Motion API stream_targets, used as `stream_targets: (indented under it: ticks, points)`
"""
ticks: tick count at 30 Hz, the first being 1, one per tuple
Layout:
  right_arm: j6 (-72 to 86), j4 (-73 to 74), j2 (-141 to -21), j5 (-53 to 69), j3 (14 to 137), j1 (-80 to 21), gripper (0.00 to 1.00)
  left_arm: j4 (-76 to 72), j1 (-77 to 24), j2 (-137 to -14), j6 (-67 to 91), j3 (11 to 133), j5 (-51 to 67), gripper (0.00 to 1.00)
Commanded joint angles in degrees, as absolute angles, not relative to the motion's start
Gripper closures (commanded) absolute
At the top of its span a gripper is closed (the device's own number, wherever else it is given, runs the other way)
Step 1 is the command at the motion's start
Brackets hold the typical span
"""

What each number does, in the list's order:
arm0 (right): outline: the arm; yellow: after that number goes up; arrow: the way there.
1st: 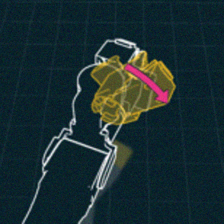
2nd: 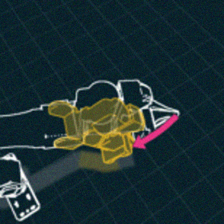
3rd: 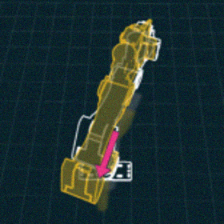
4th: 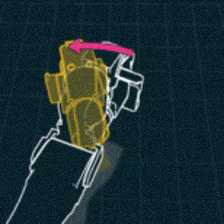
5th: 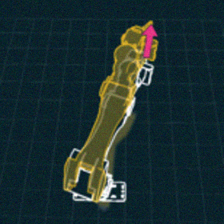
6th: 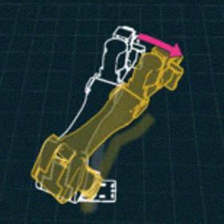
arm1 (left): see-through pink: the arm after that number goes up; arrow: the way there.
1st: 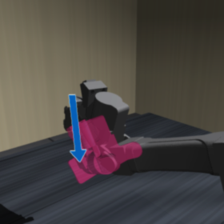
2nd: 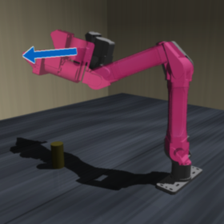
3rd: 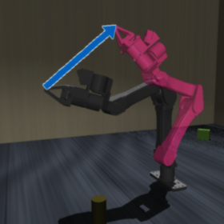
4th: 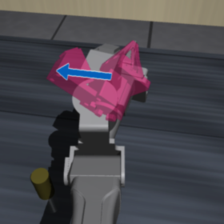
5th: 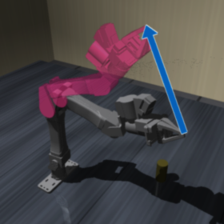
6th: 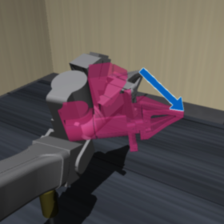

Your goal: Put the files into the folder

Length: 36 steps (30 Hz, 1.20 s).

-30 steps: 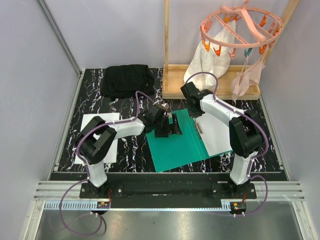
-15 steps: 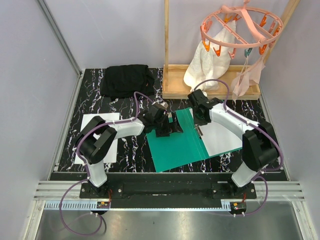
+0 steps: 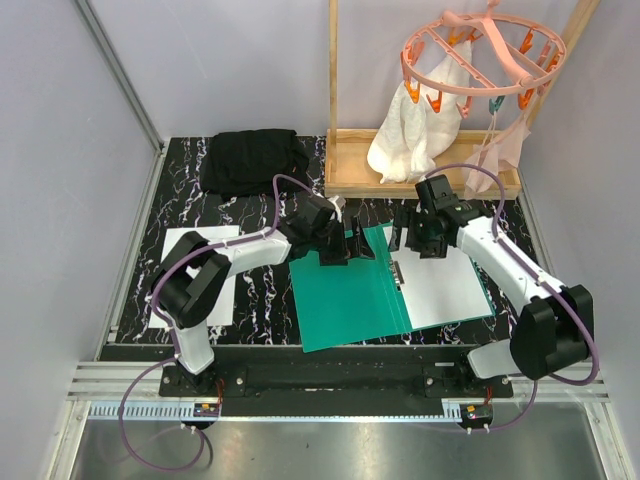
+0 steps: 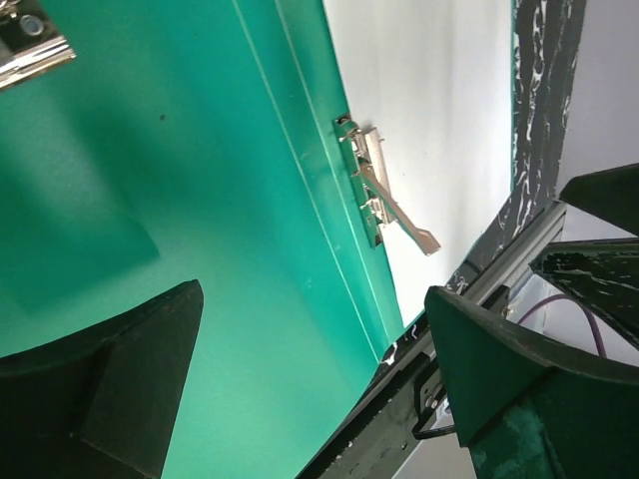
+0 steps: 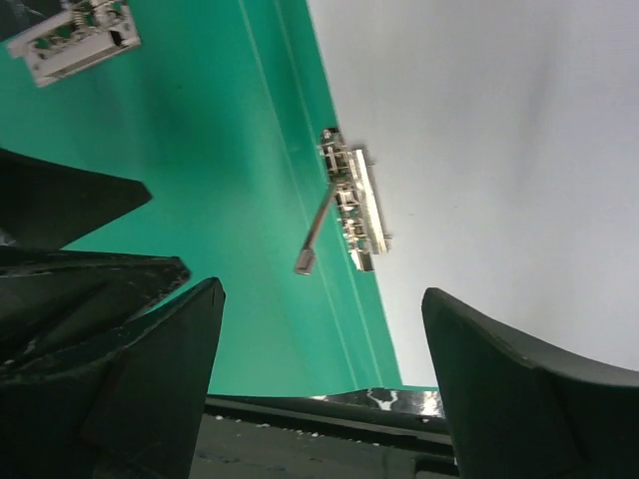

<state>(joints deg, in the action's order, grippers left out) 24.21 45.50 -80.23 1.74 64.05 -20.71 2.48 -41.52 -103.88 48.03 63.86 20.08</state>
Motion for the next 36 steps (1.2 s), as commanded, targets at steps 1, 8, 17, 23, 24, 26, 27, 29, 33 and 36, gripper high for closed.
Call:
stream_targets:
  ticks: [1, 8, 17, 23, 24, 26, 27, 29, 33, 36]
  points:
    - [28.64, 45.62, -83.31, 13.79, 66.62, -20.04, 0.18, 1.58, -41.92, -102.74, 47.2, 66.8, 22.5, 0.03]
    - [37.61, 44.65, -83.76, 16.44, 63.64, -16.0, 0.4, 1.76, -42.19, -104.06, 47.46, 67.41, 21.62, 0.04]
    - [42.36, 39.11, -83.94, 24.52, 55.37, -14.33, 0.54, 2.2, -43.07, -106.61, 47.9, 68.82, 21.18, 0.05]
    - [44.73, 35.69, -84.29, 25.31, 53.35, -14.33, 0.61, 2.2, -43.33, -106.44, 47.72, 68.91, 20.92, 0.05]
    - [44.74, 35.6, -84.37, 25.23, 53.35, -14.33, 0.61, 2.28, -43.42, -106.35, 47.72, 68.91, 20.92, 0.05]
    - [45.0, 35.07, -84.29, 24.79, 53.17, -14.07, 0.62, 2.29, -43.51, -106.26, 47.64, 68.91, 20.83, 0.05]
    - [45.0, 34.89, -84.55, 24.7, 53.17, -13.98, 0.62, 2.37, -43.51, -106.26, 47.64, 68.91, 20.66, 0.05]
    - [44.83, 34.46, -84.73, 25.05, 53.09, -13.62, 0.62, 2.37, -43.51, -106.26, 47.64, 69.08, 20.74, 0.05]
    - [44.21, 34.45, -85.6, 25.75, 52.74, -12.13, 0.65, 2.37, -43.68, -106.0, 47.2, 68.91, 20.92, 0.05]
    - [44.03, 34.28, -85.61, 26.1, 52.47, -11.52, 0.65, 2.64, -43.59, -105.64, 46.85, 68.55, 20.39, 0.05]
